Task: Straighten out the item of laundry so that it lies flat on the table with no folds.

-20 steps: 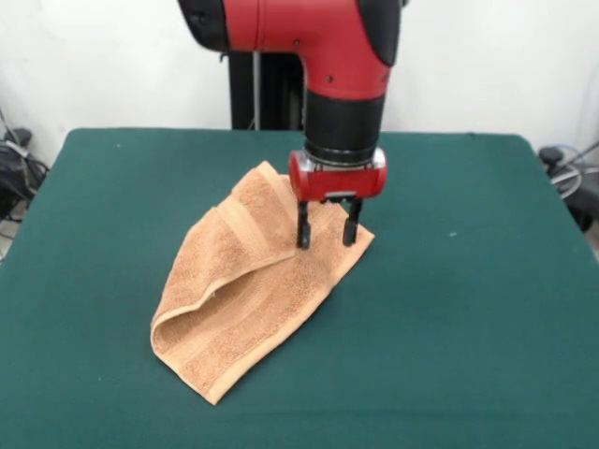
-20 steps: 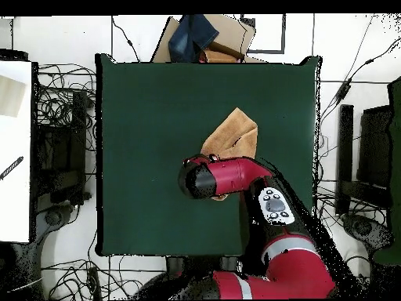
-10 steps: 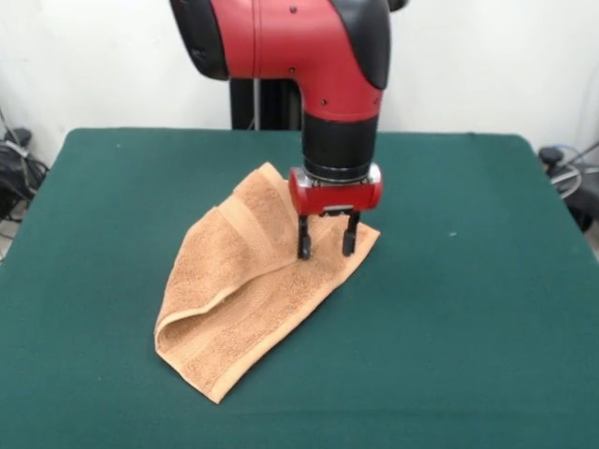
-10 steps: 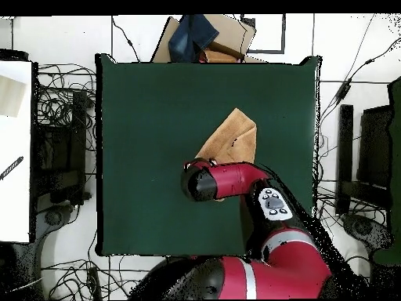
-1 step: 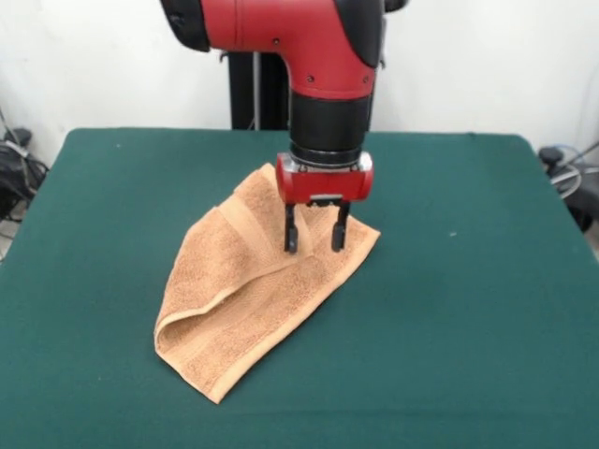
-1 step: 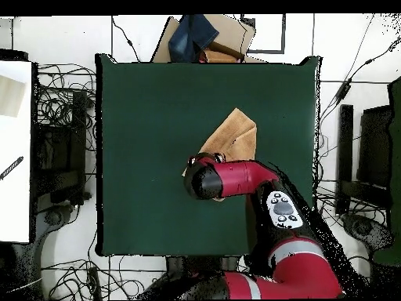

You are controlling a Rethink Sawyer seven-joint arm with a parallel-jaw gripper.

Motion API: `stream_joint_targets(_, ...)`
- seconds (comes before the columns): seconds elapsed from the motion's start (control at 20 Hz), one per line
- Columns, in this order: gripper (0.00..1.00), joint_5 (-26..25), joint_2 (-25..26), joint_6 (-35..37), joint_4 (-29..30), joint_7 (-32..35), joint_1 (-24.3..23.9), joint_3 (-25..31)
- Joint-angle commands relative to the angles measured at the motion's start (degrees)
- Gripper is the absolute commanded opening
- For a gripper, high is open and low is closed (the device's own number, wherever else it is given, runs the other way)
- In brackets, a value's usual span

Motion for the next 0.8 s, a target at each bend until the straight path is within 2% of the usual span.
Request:
stream_joint_targets(0.05,1.00,2.53,1.43,2.11,-0.02,8.61,2.37,-0.19)
stream_joint_targets(0.45,1.00,2.13,3.32,0.21,-0.18,8.85,3.32,-1.51)
stream_joint_targets(0.6,1.00,2.56,2.40,0.83,1.54,8.97,2.73,-1.20)
stream_joint_targets(0.8,1.00,4.34,0.49,1.49,4.07,11.57,4.46,-2.04)
